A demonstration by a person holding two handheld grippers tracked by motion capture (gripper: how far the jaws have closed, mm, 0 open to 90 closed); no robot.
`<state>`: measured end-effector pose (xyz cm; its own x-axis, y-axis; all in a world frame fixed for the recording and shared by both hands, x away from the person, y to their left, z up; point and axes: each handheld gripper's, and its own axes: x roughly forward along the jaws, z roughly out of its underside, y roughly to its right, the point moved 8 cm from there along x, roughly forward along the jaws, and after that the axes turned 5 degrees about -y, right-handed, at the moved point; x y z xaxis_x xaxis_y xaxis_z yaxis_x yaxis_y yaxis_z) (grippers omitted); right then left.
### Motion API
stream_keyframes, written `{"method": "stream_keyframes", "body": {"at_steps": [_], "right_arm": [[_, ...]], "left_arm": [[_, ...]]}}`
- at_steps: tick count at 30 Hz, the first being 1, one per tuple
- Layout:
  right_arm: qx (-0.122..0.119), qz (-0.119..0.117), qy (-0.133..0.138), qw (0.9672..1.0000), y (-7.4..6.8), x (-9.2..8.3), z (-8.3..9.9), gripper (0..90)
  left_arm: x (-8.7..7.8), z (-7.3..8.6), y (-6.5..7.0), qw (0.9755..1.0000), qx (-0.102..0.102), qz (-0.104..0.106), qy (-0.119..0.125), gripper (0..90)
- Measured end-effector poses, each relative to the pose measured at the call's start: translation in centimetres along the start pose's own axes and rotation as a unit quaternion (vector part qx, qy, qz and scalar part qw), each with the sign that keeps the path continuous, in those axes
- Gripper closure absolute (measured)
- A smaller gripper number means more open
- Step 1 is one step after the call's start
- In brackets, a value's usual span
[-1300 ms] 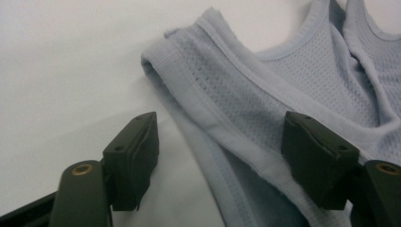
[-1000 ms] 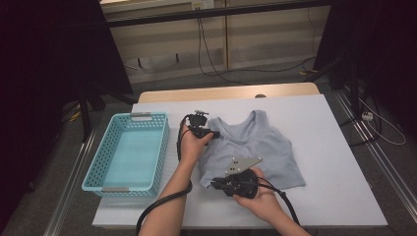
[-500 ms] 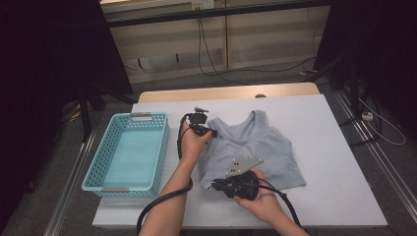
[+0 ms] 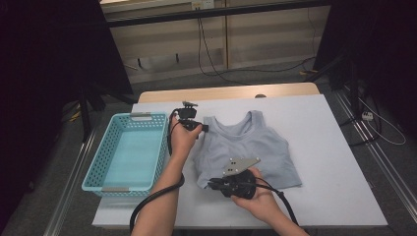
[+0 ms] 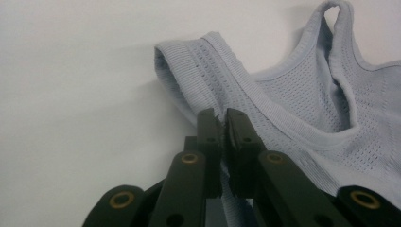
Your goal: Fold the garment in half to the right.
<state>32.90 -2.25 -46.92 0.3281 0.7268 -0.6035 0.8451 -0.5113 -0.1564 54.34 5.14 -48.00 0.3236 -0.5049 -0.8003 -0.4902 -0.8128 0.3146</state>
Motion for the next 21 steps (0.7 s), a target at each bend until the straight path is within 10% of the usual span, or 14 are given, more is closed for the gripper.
{"method": "stream_keyframes", "body": {"at_steps": [21], "right_arm": [[-0.016, -0.012, 0.001, 0.9998, -1.1, 1.1, -0.8, 84.2]], "left_arm": [[-1.8, 0.4, -1.8, 0.9999, -0.010, -0.010, -0.004, 85.6]]}}
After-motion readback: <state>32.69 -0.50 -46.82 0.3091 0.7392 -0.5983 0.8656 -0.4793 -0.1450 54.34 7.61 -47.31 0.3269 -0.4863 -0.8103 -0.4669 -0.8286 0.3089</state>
